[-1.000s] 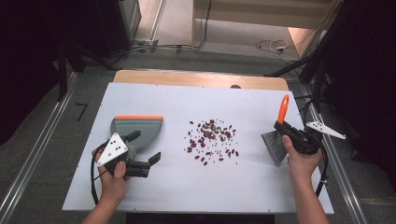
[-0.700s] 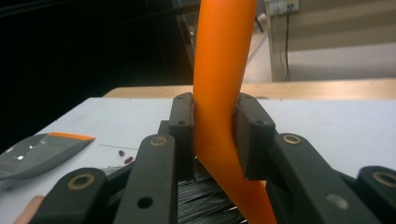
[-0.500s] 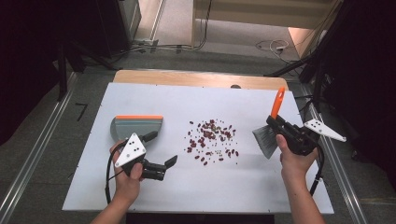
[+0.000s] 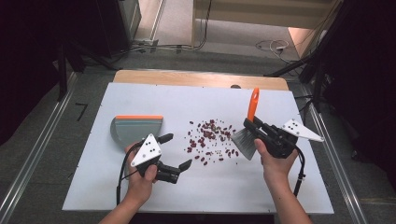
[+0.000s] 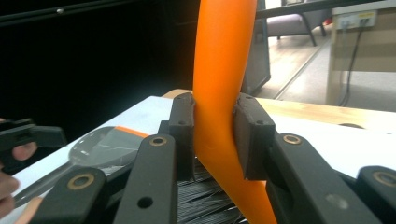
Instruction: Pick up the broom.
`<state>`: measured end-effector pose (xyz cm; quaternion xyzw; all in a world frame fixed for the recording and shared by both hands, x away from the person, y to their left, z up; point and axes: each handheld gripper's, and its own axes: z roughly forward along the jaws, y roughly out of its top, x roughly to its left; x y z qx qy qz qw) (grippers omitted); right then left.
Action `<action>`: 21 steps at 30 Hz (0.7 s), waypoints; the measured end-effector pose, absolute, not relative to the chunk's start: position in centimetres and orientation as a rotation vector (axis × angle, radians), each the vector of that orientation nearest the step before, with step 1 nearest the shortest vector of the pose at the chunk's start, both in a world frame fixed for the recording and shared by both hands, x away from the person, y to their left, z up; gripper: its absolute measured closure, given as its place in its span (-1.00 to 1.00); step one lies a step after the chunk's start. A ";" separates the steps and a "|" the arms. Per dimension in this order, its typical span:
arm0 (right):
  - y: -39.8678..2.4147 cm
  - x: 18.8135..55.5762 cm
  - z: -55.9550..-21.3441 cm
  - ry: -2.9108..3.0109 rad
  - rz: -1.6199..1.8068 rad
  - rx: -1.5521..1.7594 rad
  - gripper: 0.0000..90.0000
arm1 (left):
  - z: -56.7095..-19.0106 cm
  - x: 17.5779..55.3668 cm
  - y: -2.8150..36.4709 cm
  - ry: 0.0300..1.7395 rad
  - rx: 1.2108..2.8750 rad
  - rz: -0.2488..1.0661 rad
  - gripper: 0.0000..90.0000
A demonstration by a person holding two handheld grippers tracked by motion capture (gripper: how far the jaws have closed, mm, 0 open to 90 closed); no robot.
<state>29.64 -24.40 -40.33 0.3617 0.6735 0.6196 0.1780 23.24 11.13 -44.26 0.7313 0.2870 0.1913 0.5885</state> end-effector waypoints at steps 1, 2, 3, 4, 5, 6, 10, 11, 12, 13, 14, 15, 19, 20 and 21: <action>-24.4 29.6 -40.3 1.905 1.753 1.023 0.54 | -44.3 23.3 10.9 0.667 1.707 0.438 -1.00; -23.6 29.5 -40.4 1.918 1.752 1.006 0.54 | -44.4 23.3 10.7 0.668 1.709 0.433 -1.00; -23.6 29.5 -40.4 1.918 1.752 1.006 0.54 | -44.5 23.3 10.4 0.672 1.712 0.427 -1.00; -22.9 29.3 -40.5 1.930 1.768 0.997 0.54 | -44.5 23.3 10.2 0.676 1.715 0.421 -0.99; -22.5 29.2 -40.5 1.938 1.773 0.988 0.54 | -44.5 23.3 9.7 0.678 1.714 0.409 -0.99; -22.5 29.2 -40.5 1.938 1.773 0.988 0.54 | -44.5 23.3 9.7 0.678 1.714 0.409 -0.98; -20.7 28.5 -40.7 1.960 1.785 0.961 0.54 | -44.5 23.3 8.6 0.685 1.706 0.360 -0.94; -20.3 28.5 -40.8 1.965 1.793 0.953 0.54 | -44.5 23.3 8.6 0.685 1.706 0.360 -0.91; -20.0 28.4 -40.8 1.967 1.791 0.951 0.54 | -44.5 23.3 8.4 0.686 1.705 0.351 -0.91; -19.7 28.3 -40.9 1.972 1.786 0.944 0.54 | -44.4 23.3 7.9 0.678 1.703 0.334 -0.91; -19.3 28.3 -41.0 1.980 1.791 0.939 0.54 | -44.4 23.3 7.9 0.678 1.703 0.334 -0.88; -19.1 28.2 -41.0 1.984 1.791 0.935 0.54 | -44.4 23.3 7.5 0.683 1.708 0.327 -0.85; -18.3 27.9 -41.2 1.991 1.793 0.925 0.54 | -44.6 23.2 6.1 0.682 1.730 0.294 -0.75; -17.8 27.8 -41.3 2.001 1.800 0.917 0.54 | -44.6 23.2 5.9 0.690 1.739 0.296 -0.72; -17.6 27.7 -41.3 2.004 1.808 0.915 0.54 | -44.7 23.3 5.4 0.714 1.747 0.290 -0.68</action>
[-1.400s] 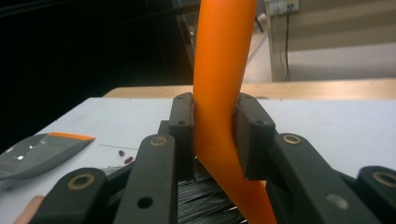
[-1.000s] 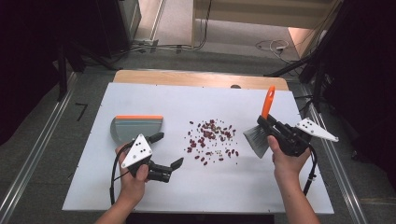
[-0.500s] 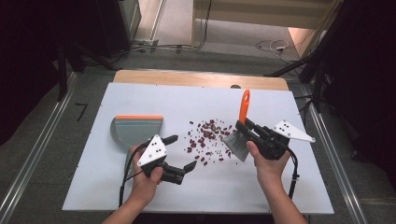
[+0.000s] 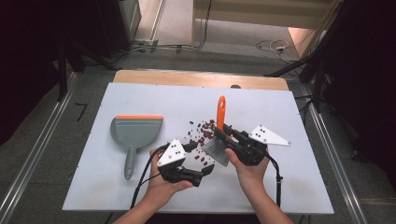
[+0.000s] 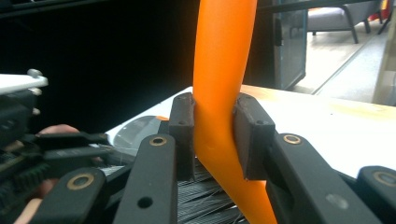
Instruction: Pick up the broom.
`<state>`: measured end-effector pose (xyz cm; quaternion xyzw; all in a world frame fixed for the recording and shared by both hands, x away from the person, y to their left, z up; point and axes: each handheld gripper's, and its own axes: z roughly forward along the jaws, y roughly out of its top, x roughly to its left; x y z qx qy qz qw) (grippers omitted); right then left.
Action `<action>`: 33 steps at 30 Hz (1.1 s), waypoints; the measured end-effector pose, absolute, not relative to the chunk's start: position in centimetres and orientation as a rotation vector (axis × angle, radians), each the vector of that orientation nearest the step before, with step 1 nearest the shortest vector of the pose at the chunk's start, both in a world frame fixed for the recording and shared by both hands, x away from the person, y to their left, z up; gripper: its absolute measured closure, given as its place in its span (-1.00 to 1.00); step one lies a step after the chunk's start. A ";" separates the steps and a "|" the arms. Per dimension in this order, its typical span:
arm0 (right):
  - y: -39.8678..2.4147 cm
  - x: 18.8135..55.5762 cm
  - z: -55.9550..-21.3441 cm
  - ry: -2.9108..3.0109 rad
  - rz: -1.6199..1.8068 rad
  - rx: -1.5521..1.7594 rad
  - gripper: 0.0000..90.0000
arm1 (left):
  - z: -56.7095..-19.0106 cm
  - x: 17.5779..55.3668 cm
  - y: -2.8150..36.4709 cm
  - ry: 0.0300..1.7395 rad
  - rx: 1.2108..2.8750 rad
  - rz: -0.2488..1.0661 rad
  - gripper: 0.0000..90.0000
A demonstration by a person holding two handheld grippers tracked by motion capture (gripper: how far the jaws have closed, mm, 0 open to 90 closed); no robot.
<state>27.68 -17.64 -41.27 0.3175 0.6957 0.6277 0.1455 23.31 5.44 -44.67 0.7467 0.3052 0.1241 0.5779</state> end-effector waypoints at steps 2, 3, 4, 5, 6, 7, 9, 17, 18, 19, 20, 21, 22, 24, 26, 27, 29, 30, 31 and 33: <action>-17.2 27.4 -41.2 2.007 1.820 0.907 0.54 | -44.7 23.5 5.1 0.743 1.745 0.294 -0.58; -17.1 27.3 -41.2 2.008 1.824 0.902 0.54 | -44.8 23.5 5.0 0.755 1.744 0.301 -0.52; -17.1 27.3 -41.2 2.008 1.824 0.902 0.54 | -44.8 23.5 5.0 0.755 1.744 0.301 -0.45; -16.7 27.0 -41.1 2.010 1.833 0.886 0.54 | -44.8 23.5 4.9 0.766 1.748 0.309 -0.38; -16.5 26.9 -41.1 2.007 1.836 0.876 0.54 | -45.0 23.6 4.7 0.773 1.757 0.309 -0.33; -16.4 26.7 -41.0 2.010 1.841 0.871 0.54 | -45.0 23.6 4.7 0.773 1.757 0.309 -0.28; -16.1 26.5 -41.0 2.004 1.847 0.864 0.54 | -45.0 23.5 4.7 0.771 1.758 0.305 -0.13; -15.4 26.1 -41.2 2.010 1.854 0.852 0.54 | -45.1 23.8 4.9 0.770 1.756 0.242 0.58; -15.4 26.1 -41.3 2.010 1.851 0.853 0.54 | -45.1 23.8 5.0 0.764 1.759 0.233 0.70; -15.4 26.1 -41.3 2.012 1.851 0.852 0.54 | -45.1 23.8 5.0 0.767 1.762 0.236 0.74; -15.5 26.2 -41.4 2.012 1.852 0.855 0.54 | -45.1 23.9 5.1 0.767 1.762 0.234 0.79; -15.5 26.2 -41.4 2.013 1.855 0.854 0.54 | -45.1 23.9 5.1 0.767 1.762 0.234 0.84; -15.4 26.2 -41.4 2.020 1.854 0.850 0.54 | -45.1 23.9 5.1 0.768 1.766 0.235 0.87; -15.4 26.2 -41.4 2.020 1.848 0.840 0.53 | -45.1 23.9 5.2 0.762 1.777 0.232 0.90; -15.4 26.3 -41.4 2.056 1.825 0.791 0.46 | -45.1 24.1 5.6 0.746 1.797 0.231 0.91; -15.6 26.6 -41.4 2.082 1.843 0.783 0.36 | -45.0 24.2 5.8 0.735 1.798 0.218 0.91; -16.3 27.1 -41.4 2.114 1.879 0.760 0.19 | -44.9 24.3 6.1 0.713 1.806 0.215 0.92; -16.3 27.1 -41.4 2.114 1.879 0.760 0.19 | -44.9 24.3 6.1 0.713 1.806 0.215 0.92; -17.1 27.7 -41.5 2.157 1.920 0.742 0.09 | -44.9 24.4 6.3 0.700 1.811 0.207 0.92; -17.8 28.3 -41.6 2.212 1.943 0.693 0.02 | -44.9 24.7 6.7 0.647 1.825 0.174 0.92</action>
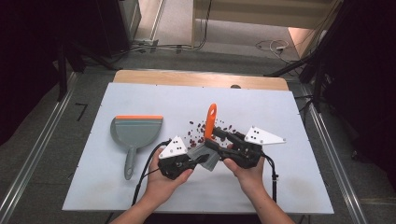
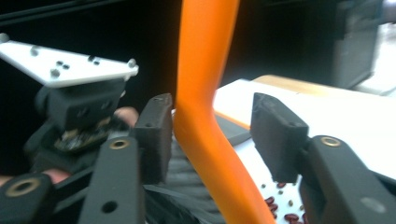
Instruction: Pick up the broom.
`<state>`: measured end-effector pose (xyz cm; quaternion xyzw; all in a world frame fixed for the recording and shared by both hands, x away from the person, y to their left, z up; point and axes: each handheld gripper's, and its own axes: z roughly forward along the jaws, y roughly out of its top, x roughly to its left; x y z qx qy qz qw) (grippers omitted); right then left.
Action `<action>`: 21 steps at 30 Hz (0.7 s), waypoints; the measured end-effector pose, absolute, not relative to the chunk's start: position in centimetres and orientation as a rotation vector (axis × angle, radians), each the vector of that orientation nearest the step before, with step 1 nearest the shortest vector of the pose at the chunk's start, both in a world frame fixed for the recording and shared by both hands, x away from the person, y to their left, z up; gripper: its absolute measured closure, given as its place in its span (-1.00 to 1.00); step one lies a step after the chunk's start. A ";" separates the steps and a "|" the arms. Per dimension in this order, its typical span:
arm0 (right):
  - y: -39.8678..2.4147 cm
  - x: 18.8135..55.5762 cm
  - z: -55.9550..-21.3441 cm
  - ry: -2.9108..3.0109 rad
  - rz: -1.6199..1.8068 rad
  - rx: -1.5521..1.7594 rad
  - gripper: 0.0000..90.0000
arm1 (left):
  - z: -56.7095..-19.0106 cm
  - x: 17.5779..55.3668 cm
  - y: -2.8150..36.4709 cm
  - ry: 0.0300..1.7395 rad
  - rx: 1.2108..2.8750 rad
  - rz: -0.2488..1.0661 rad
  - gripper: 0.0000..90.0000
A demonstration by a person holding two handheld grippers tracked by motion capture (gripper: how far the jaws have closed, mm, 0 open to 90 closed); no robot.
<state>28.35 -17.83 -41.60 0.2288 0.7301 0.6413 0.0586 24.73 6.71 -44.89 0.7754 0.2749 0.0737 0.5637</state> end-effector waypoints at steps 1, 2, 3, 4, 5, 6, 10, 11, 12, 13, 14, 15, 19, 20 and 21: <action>-18.2 28.6 -41.7 2.243 1.954 0.669 0.01 | -44.9 24.7 6.7 0.647 1.825 0.174 0.92; -18.5 28.9 -41.8 2.270 1.965 0.645 -0.01 | -44.9 25.0 7.1 0.615 1.821 0.128 0.92; -18.5 28.9 -41.8 2.270 1.965 0.645 -0.01 | -44.9 25.0 7.1 0.615 1.821 0.128 0.92; -18.9 29.4 -41.9 2.336 1.997 0.596 -0.02 | -44.9 25.1 7.3 0.605 1.821 0.116 0.92; -19.1 29.6 -41.9 2.361 2.008 0.578 -0.02 | -44.9 25.4 7.8 0.587 1.809 0.079 0.92; -19.3 29.8 -42.0 2.396 2.018 0.553 -0.02 | -44.8 25.5 8.0 0.576 1.805 0.070 0.92; -19.3 30.1 -42.1 2.501 2.038 0.486 0.01 | -44.8 25.7 8.3 0.536 1.824 0.044 0.92; -19.2 30.1 -42.2 2.517 2.038 0.468 0.01 | -44.8 25.8 8.5 0.497 1.825 0.010 0.92; -19.1 30.0 -42.2 2.527 2.031 0.454 0.02 | -44.8 25.8 8.5 0.497 1.825 0.010 0.92; -18.9 30.0 -42.3 2.536 2.022 0.436 0.04 | -44.8 25.8 8.5 0.482 1.822 -0.004 0.92; -18.8 29.9 -42.3 2.548 2.023 0.423 0.04 | -44.7 25.9 8.6 0.461 1.827 -0.018 0.92; -18.8 29.9 -42.3 2.548 2.023 0.423 0.04 | -44.7 25.9 8.6 0.461 1.827 -0.018 0.92; -18.5 29.6 -42.3 2.565 2.033 0.406 0.15 | -44.7 26.0 8.8 0.410 1.826 -0.058 0.92; -18.5 29.6 -42.4 2.577 2.029 0.402 0.16 | -44.7 26.0 8.8 0.399 1.824 -0.064 0.92; -18.4 29.6 -42.4 2.591 2.027 0.394 0.17 | -44.7 26.0 8.8 0.399 1.824 -0.064 0.92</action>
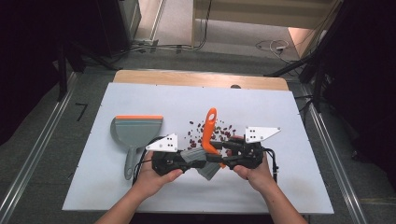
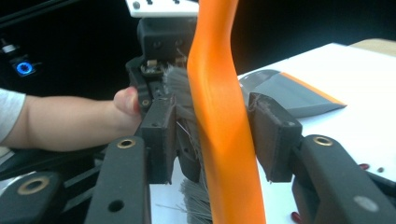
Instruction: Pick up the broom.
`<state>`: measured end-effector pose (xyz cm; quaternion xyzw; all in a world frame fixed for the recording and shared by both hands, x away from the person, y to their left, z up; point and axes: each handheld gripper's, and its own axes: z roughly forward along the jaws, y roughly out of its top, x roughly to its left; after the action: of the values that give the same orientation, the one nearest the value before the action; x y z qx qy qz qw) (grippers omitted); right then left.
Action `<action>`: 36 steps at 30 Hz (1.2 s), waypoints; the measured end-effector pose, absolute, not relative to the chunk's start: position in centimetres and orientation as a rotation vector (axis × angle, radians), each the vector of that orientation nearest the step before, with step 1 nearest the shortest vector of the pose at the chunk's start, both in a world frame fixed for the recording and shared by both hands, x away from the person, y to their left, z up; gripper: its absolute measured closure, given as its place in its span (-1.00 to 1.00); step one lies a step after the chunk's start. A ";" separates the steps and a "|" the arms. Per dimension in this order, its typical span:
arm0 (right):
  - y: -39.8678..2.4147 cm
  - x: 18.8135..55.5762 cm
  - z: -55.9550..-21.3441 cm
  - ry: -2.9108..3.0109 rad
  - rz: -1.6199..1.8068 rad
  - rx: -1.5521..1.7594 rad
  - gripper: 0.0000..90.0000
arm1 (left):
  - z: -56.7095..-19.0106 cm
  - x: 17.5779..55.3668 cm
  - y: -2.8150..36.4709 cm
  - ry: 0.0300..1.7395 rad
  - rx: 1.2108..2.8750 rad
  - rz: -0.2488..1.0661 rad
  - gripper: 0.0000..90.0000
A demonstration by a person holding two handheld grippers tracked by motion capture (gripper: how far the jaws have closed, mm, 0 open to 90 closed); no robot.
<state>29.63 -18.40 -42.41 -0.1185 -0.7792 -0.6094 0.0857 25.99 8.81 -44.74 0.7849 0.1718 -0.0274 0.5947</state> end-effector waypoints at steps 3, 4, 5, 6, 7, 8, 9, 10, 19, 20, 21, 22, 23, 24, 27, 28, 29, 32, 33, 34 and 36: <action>-18.2 29.6 -42.6 -2.312 -1.807 -0.334 0.22 | -44.7 25.9 8.7 0.383 1.822 -0.083 0.92; -18.2 29.6 -42.6 -2.306 -1.811 -0.335 0.24 | -44.8 25.9 8.6 0.378 1.826 -0.086 0.92; -18.2 29.6 -42.6 -2.307 -1.812 -0.337 0.26 | -44.8 25.9 8.6 0.378 1.826 -0.086 0.92; -18.1 29.6 -42.6 -2.305 -1.809 -0.331 0.27 | -44.8 25.9 8.6 0.377 1.825 -0.092 0.92; -18.1 29.6 -42.7 -2.304 -1.803 -0.331 0.29 | -44.8 25.9 8.6 0.374 1.823 -0.098 0.92; -18.0 29.6 -42.7 -2.313 -1.792 -0.326 0.31 | -44.8 25.9 8.6 0.374 1.823 -0.098 0.92; -18.0 29.6 -42.7 -2.313 -1.792 -0.326 0.31 | -44.8 25.9 8.6 0.371 1.820 -0.104 0.92; -17.9 29.6 -42.8 -2.315 -1.786 -0.317 0.34 | -44.8 26.0 8.6 0.368 1.818 -0.112 0.92; -18.1 29.5 -42.4 -2.335 -1.768 -0.344 0.52 | -45.0 26.2 8.8 0.412 1.770 -0.143 0.56; -18.1 29.4 -42.3 -2.342 -1.772 -0.358 0.52 | -45.0 26.2 8.8 0.432 1.768 -0.123 0.43; -18.1 29.4 -42.2 -2.347 -1.780 -0.367 0.52 | -44.9 26.0 9.1 0.450 1.770 -0.102 0.32; -18.2 29.4 -42.1 -2.347 -1.785 -0.382 0.52 | -44.8 25.9 9.2 0.467 1.775 -0.075 0.18; -18.3 29.4 -42.0 -2.351 -1.781 -0.409 0.52 | -44.8 25.8 9.4 0.484 1.790 -0.044 -0.01; -18.4 29.5 -41.9 -2.362 -1.785 -0.440 0.52 | -44.8 25.7 9.6 0.503 1.789 -0.032 -0.19; -18.9 29.7 -41.8 -2.392 -1.795 -0.535 0.52 | -44.7 25.4 10.2 0.546 1.788 0.019 -0.51; -19.0 29.8 -41.8 -2.406 -1.795 -0.566 0.52 | -44.6 25.3 10.5 0.556 1.791 0.039 -0.61; -19.1 29.9 -41.8 -2.428 -1.797 -0.590 0.53 | -44.6 25.3 10.5 0.556 1.791 0.039 -0.69; -19.5 30.0 -41.7 -2.476 -1.799 -0.688 0.53 | -44.4 25.1 11.6 0.613 1.769 0.100 -0.84; -19.6 30.0 -41.6 -2.506 -1.798 -0.724 0.53 | -44.3 25.0 11.9 0.623 1.765 0.104 -0.88; -19.7 30.0 -41.6 -2.531 -1.792 -0.753 0.53 | -44.3 25.0 11.9 0.623 1.765 0.104 -0.90; -19.9 30.2 -41.5 -2.561 -1.783 -0.809 0.53 | -44.2 24.9 12.4 0.635 1.751 0.117 -0.95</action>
<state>30.18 -19.89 -41.53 -0.2509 -0.7937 -0.5526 -0.0408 24.87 12.41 -44.20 0.7538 0.2734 0.0505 0.5954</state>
